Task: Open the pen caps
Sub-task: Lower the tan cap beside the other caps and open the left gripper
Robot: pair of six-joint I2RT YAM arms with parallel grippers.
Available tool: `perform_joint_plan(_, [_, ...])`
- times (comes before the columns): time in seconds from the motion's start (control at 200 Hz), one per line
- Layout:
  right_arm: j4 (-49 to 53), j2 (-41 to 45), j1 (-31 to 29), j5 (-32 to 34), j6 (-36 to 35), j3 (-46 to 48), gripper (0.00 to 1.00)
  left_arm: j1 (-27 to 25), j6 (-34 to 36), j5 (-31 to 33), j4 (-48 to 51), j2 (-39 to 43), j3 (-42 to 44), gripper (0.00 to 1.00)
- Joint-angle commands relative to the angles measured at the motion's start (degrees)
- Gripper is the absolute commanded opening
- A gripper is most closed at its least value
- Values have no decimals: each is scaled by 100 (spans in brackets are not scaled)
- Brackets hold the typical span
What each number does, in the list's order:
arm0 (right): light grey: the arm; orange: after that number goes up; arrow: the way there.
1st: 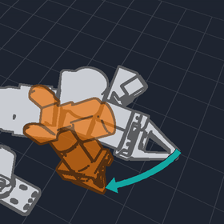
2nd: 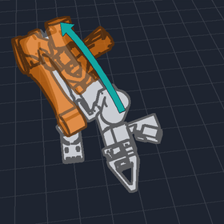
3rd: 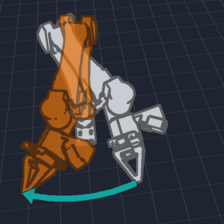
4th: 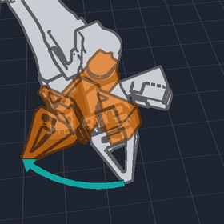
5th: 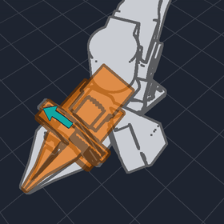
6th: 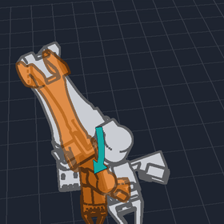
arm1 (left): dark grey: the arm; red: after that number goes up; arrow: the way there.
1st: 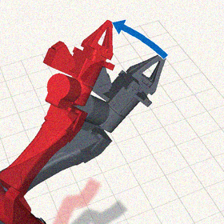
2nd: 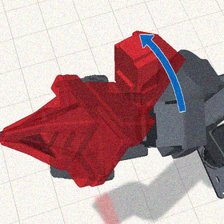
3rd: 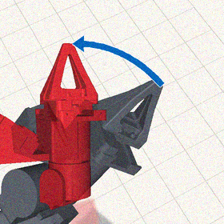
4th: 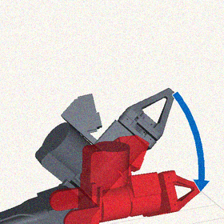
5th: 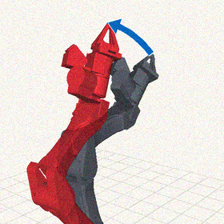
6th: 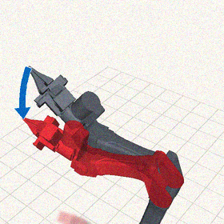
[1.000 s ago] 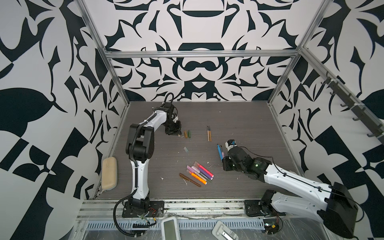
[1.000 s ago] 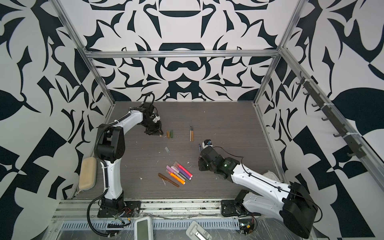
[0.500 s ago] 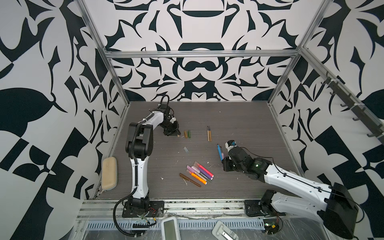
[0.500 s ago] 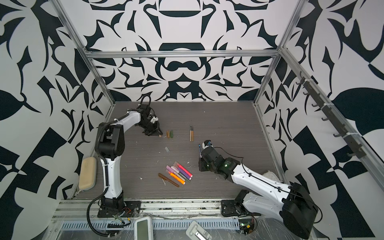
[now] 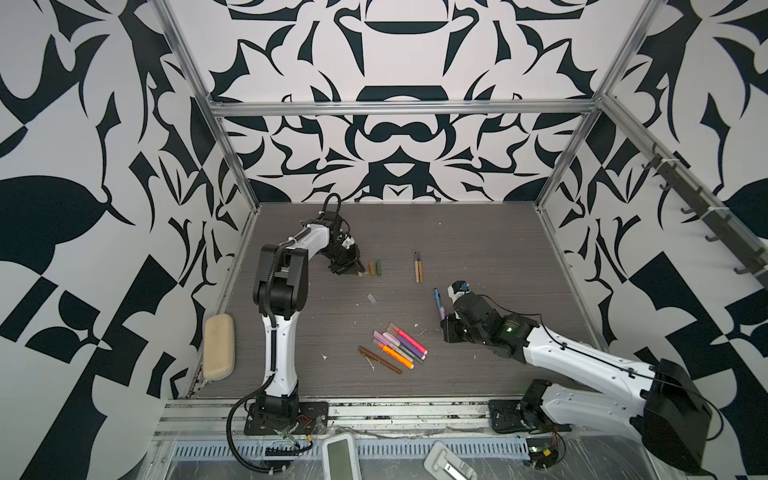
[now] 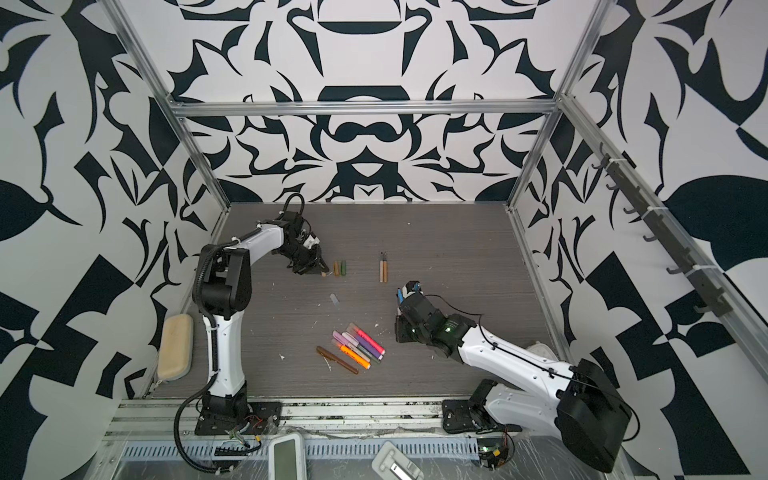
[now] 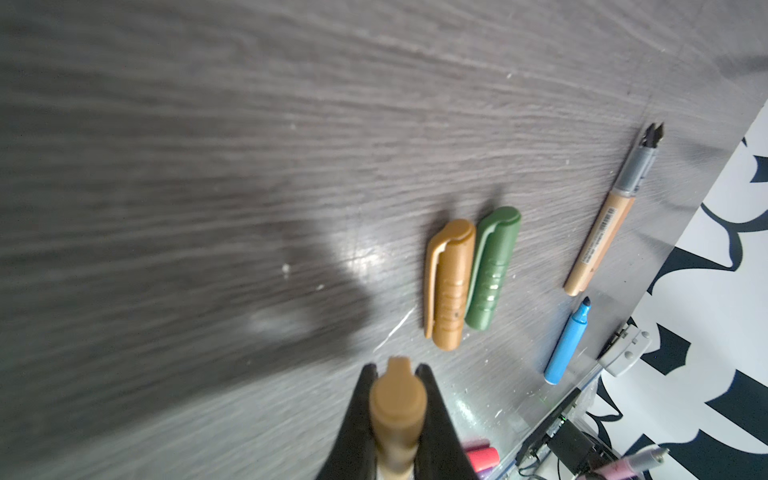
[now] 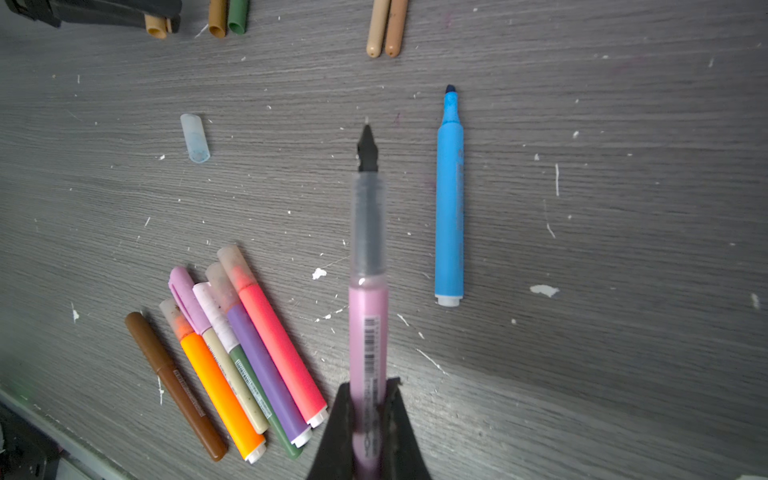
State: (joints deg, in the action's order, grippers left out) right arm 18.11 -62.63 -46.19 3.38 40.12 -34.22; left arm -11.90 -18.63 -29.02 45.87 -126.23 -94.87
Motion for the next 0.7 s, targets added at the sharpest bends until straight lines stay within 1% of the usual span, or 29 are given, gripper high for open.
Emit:
perform_joint_plan(0.0, [-49,152,23,27,48,19,0,-5,-27,-150,103,-129,74,9])
perform_joint_plan(0.145, [-31,216,23,50,45,55,0,-1,-46,-148,102,-151,73,11])
perform_joint_plan(0.2, [-19,217,23,49,38,64,0,-5,-51,-148,107,-157,82,15])
perform_joint_plan(0.295, [0,225,23,40,45,81,0,-5,-53,-155,106,-156,100,18])
perform_joint_plan(0.385, [13,267,25,40,47,116,0,-5,-53,-148,106,-140,109,25])
perform_joint_plan(0.535, [52,321,26,58,42,130,0,-5,-73,-151,-52,-112,118,30])
perform_joint_plan(0.695, [53,330,23,32,62,143,0,-14,-85,-159,-54,-103,105,32])
